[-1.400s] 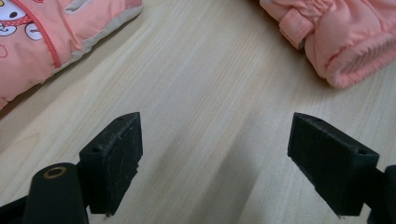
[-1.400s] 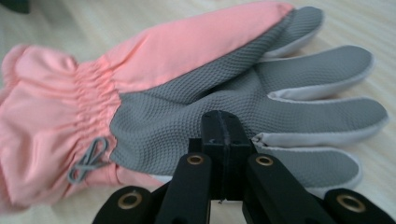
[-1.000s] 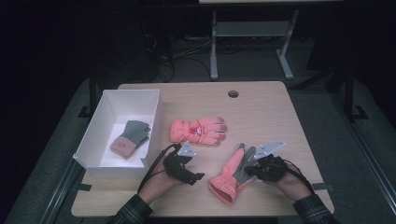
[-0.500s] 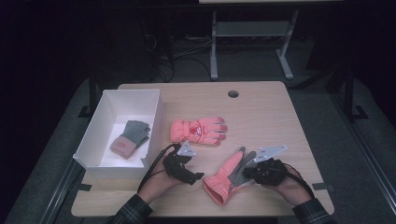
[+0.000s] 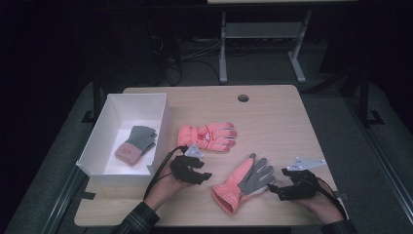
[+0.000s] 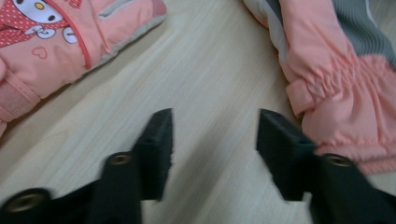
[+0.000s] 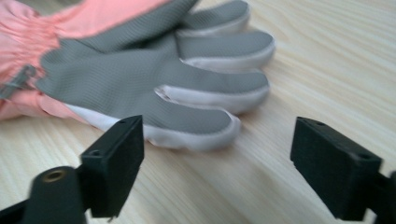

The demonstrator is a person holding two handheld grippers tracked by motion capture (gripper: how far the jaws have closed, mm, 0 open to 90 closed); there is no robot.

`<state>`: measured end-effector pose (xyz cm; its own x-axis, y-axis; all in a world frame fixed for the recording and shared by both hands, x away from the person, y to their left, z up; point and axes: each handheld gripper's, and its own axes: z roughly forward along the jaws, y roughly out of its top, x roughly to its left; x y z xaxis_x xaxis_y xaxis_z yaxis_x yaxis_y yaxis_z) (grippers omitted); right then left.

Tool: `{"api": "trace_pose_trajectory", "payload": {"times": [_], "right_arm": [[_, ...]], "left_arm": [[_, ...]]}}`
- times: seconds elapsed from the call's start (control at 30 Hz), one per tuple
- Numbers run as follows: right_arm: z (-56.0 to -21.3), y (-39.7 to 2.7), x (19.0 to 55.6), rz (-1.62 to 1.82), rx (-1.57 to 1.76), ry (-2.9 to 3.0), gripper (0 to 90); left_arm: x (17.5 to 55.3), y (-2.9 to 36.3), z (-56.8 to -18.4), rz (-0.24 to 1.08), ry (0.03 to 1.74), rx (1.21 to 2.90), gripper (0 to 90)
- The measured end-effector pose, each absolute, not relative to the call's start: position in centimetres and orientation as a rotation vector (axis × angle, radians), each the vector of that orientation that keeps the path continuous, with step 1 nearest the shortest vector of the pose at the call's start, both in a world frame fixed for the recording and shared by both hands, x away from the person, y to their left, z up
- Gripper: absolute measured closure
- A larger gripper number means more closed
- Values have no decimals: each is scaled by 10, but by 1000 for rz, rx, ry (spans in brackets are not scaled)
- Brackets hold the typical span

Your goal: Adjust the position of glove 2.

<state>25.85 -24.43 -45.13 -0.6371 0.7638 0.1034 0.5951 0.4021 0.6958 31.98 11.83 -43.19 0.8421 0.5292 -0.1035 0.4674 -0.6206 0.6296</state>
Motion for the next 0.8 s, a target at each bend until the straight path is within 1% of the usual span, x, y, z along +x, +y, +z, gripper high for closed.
{"api": "trace_pose_trajectory", "payload": {"times": [0.03, 0.13, 0.17, 0.27, 0.43, 0.53, 0.63, 0.8], "right_arm": [[-453, -247, 257, 1050, 1220, 2430, 155], [-453, -248, 255, 1048, 1222, 2419, 150], [-453, -248, 254, 1048, 1228, 2418, 150], [-453, -248, 254, 1051, 1217, 2424, 149], [-453, -248, 254, 1057, 1214, 2424, 144], [-454, -249, 254, 1062, 1214, 2421, 144], [-454, -249, 254, 1059, 1222, 2424, 144], [-454, -249, 255, 1060, 1220, 2422, 144]], "left_arm": [[322, 117, -431, 116, 732, 2335, 693], [329, 114, -427, 137, 741, 2346, 874], [333, 110, -426, 164, 769, 2337, 896], [340, 108, -424, 186, 790, 2352, 897], [366, 101, -417, 264, 851, 2310, 897], [375, 100, -415, 286, 866, 2305, 897], [390, 95, -418, 322, 895, 2302, 897], [402, 93, -423, 340, 934, 2309, 897]]}}
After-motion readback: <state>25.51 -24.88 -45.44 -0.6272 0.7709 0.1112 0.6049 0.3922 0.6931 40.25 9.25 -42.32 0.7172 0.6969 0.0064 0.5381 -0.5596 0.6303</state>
